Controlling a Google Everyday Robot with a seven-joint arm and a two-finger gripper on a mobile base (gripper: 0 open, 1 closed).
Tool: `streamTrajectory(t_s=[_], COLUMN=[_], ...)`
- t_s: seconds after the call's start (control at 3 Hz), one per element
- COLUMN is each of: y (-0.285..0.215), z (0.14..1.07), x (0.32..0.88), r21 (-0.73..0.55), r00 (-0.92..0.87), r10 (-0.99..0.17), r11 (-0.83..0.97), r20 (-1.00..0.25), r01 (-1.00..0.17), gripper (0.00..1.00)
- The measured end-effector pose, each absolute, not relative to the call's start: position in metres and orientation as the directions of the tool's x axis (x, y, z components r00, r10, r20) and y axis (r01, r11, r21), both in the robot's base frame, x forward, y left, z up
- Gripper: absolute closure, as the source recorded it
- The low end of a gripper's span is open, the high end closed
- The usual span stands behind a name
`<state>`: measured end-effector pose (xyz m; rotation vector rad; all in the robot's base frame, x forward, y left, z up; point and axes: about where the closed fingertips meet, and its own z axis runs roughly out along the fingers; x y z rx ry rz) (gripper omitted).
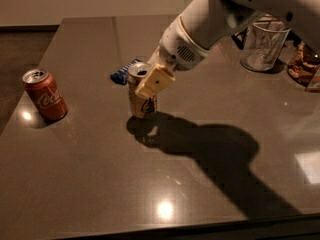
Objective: Move orange can near rxbar blueberry
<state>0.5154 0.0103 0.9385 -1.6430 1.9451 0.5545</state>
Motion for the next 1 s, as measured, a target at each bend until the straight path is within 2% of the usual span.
streamTrajectory(t_s=[1.0], y=[0.002], z=[0.935], x=[0.63], r21=[0.012], r00=[-0.307], r10=[-0.706], r11=[0.389], r20=[-0.638], r01=[-0.921], gripper=[1.0])
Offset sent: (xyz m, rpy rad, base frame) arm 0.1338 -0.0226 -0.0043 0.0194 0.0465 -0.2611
